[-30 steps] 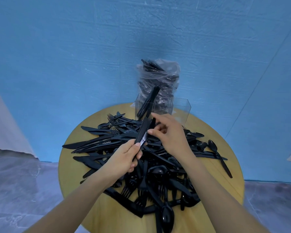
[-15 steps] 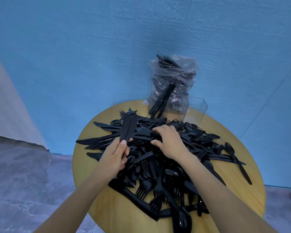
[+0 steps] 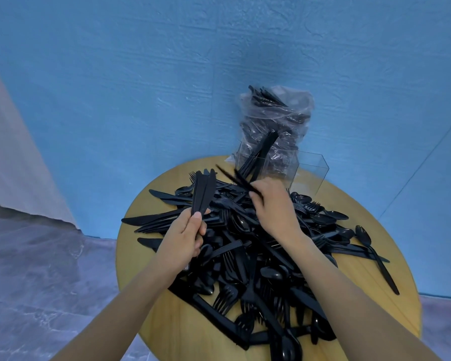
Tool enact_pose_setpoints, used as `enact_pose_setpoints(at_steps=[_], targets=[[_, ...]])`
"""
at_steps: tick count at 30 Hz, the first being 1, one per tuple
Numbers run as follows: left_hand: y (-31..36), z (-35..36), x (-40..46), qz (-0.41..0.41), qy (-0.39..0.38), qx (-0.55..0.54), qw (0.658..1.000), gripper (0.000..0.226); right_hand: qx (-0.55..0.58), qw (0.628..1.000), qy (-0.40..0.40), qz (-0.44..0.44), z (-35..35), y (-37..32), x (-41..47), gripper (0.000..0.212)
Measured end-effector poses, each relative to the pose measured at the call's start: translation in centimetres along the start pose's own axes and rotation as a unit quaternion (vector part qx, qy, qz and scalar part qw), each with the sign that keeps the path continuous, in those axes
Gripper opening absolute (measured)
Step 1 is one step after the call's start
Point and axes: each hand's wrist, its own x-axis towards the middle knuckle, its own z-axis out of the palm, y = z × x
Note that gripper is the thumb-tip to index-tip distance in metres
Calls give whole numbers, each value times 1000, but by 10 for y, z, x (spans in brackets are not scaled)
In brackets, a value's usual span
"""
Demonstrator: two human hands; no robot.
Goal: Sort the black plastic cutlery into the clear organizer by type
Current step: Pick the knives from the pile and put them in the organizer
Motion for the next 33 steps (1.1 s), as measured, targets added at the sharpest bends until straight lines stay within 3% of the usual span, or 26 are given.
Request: enact_pose_setpoints(at_steps=[3,7,15,21,28,33], targets=[[7,6,4,8,11,-13,1000,27,111,990,70,52,-21,-11,6,12],[17,18,14,37,26,3,999,32,230,967,49,99,-42,-36,2,12],[41,50,21,57,28,-3,998,25,218,971,40,94,-33,-49,-18,15],[43,59,19,109,43,92,989,23,212,972,40,98,-37,-50,-22,31],[51,65,17,119,17,105,987,17,192,976,-60,89,-42,-44,-17,29],[49,68,18,141,-38,117,982,14,302,936,-114,139,-56,-36,-13,34]])
